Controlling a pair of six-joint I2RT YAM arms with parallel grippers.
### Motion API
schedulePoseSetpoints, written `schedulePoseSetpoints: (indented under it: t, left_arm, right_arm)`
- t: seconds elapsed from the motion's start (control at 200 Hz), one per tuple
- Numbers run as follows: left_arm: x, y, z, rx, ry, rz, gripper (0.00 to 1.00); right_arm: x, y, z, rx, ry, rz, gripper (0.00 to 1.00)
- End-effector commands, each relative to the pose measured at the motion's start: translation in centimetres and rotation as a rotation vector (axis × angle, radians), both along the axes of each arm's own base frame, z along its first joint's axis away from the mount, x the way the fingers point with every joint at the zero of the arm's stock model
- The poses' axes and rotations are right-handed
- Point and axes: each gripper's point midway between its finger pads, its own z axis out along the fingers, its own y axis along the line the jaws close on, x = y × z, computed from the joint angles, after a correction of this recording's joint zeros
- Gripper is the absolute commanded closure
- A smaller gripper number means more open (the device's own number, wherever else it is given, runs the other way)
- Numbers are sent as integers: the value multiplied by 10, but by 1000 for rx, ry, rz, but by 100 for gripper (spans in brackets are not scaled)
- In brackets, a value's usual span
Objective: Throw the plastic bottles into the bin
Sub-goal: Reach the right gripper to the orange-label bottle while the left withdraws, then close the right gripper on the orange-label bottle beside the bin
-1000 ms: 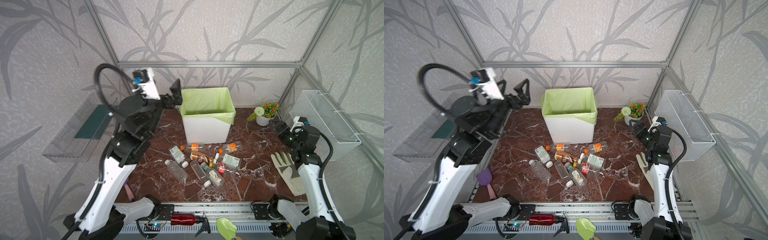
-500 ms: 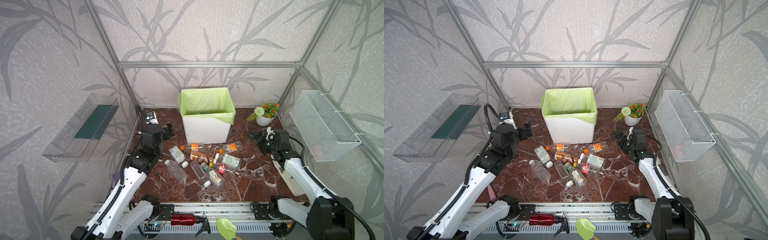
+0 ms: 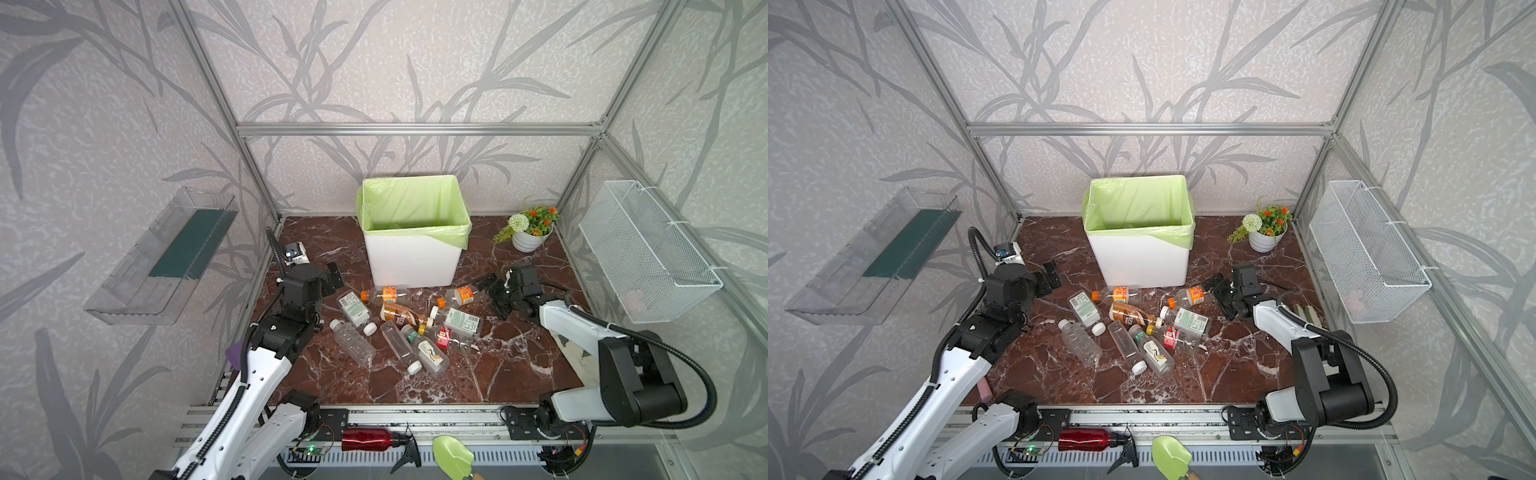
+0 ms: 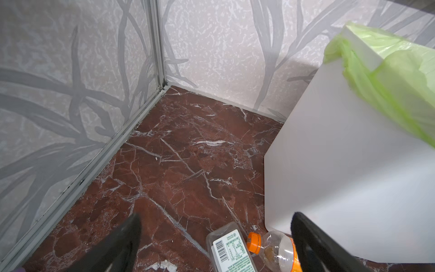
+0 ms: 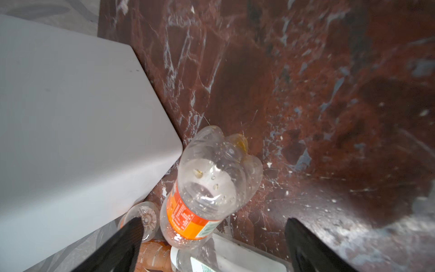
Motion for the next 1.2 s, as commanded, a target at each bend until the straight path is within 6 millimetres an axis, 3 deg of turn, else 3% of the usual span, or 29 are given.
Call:
schedulePoseSetpoints:
  t: [0.0,0.71,0.84,1.05,1.07,1.195]
  left_arm:
    - [-3,2,0,-23,-1,10,1]
    - [-6,15,-13,-13,41,46,1]
    - [-8,18,-14,-19,44,55,1]
    - [-10,21,-14,-24,46,63,1]
    - [-11,22,-14,-24,46,65,1]
    - [-12,24,-13,-26,42,71,1]
  right_arm:
    - [14,9,9,23,-19,-12,6]
    - [35,29,-21,10,57,-13,15]
    - [38,33,-29,29,68,-36,21]
    - [47,31,-23,34,34,-72,32]
    - [46,31,-33,27,59,-76,34]
    - [48,31,-38,33,68,-88,37]
